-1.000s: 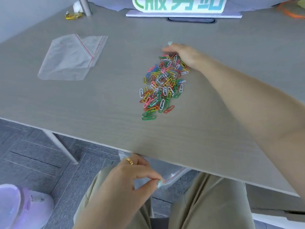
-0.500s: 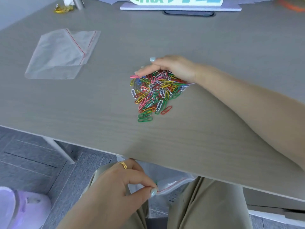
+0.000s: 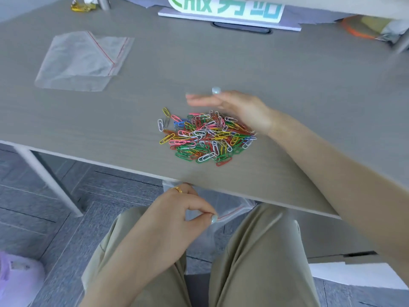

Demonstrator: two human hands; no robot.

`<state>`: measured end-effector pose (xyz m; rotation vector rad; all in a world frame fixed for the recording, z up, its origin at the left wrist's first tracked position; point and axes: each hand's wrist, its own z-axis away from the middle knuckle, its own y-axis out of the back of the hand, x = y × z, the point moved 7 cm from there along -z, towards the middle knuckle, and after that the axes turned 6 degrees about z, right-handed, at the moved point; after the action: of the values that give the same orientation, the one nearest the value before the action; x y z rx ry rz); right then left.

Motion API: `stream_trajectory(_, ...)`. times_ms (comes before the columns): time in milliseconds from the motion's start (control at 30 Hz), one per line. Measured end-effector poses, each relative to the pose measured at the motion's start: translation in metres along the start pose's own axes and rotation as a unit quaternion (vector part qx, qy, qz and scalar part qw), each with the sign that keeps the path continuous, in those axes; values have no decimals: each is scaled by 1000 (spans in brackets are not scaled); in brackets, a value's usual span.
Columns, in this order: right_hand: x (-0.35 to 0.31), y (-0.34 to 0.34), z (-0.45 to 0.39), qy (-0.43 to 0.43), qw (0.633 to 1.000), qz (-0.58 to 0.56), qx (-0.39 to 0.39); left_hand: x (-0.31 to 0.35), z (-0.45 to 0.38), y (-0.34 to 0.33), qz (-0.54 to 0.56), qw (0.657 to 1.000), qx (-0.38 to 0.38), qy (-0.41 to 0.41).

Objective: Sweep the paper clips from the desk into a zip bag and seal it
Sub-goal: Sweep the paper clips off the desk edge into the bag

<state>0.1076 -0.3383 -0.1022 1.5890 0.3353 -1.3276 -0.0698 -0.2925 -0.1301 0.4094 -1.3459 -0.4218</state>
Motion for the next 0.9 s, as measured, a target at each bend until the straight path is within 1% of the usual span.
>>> stream_trajectory(33, 2, 9, 3, 2, 1000, -3, 28, 1, 0, -1, 4, 1000, 3, -4)
stream_trajectory(100, 23, 31, 18, -42, 994, 17, 100, 1, 2, -2, 12, 1000, 11, -11)
stream_trajectory(133, 31, 39, 29, -70, 989, 42, 121, 1, 3, -3, 17, 1000, 14, -13)
stream_trajectory(200, 48, 41, 51, -110, 981, 102, 125, 1, 6, -5, 31, 999, 12, -15)
stream_trajectory(267, 50, 31, 68, -118, 982, 96, 108, 0, 7, -6, 42, 999, 9, -17)
stream_trajectory(467, 34, -6, 91, -68, 992, 66, 82, 2, 8, -7, 55, 998, 23, -34)
stream_trajectory(500, 33, -7, 95, -73, 992, 61, 85, 3, 8, -7, 53, 998, 27, -38)
stream_trajectory(567, 38, -1, 103, -97, 986, 68, 116, 5, 10, -7, 52, 997, 33, -42)
stream_trajectory(667, 42, 6, 113, -126, 976, 97, 148, 7, 12, -6, 58, 997, 39, -43)
stream_trajectory(733, 38, -2, 117, -121, 978, 102, 138, 8, 11, -7, 55, 997, 43, -44)
stream_trajectory(833, 23, -22, 124, -89, 984, 106, 114, 11, 10, -8, 51, 996, 51, -44)
stream_trajectory(900, 18, -22, 127, -80, 983, 109, 126, 12, 9, -10, 49, 996, 51, -46)
